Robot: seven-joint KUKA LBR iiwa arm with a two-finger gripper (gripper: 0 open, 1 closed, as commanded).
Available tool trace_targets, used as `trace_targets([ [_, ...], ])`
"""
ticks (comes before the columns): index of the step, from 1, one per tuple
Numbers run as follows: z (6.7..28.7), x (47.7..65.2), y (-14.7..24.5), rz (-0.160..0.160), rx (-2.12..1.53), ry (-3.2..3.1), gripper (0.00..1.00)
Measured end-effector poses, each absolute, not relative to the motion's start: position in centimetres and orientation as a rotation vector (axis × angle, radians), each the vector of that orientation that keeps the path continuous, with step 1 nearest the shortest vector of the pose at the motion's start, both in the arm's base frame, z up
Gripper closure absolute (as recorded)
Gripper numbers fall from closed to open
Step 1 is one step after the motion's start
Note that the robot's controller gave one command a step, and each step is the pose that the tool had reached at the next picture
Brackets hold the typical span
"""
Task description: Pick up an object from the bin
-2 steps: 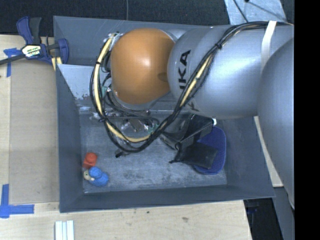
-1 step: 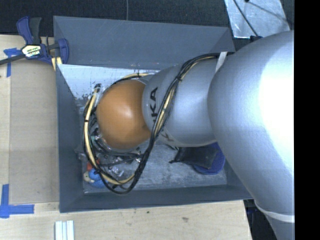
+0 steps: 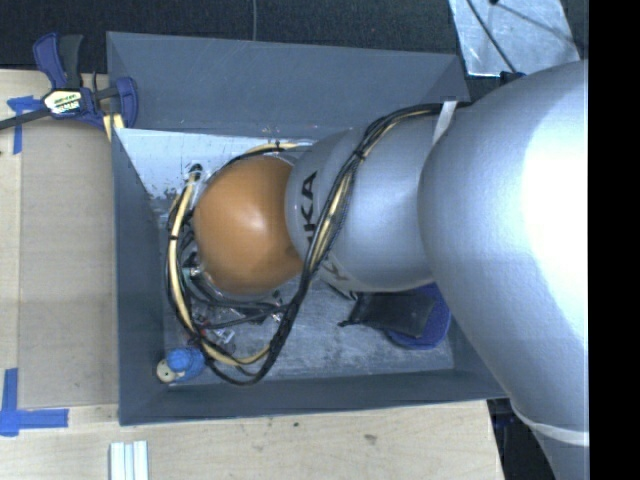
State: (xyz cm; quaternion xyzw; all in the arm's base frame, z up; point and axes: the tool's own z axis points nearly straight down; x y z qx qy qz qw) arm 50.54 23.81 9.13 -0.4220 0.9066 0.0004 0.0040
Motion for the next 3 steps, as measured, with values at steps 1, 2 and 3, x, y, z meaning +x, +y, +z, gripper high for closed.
trace_targets([
  [1,20.18,52.48,22.22,-0.002,-1.341,2.827,1.00],
  [2,19.67,52.24,22.25,0.001,-1.346,2.835,1.00],
  [3,19.67,52.24,22.24,0.001,-1.345,2.836,1.00],
])
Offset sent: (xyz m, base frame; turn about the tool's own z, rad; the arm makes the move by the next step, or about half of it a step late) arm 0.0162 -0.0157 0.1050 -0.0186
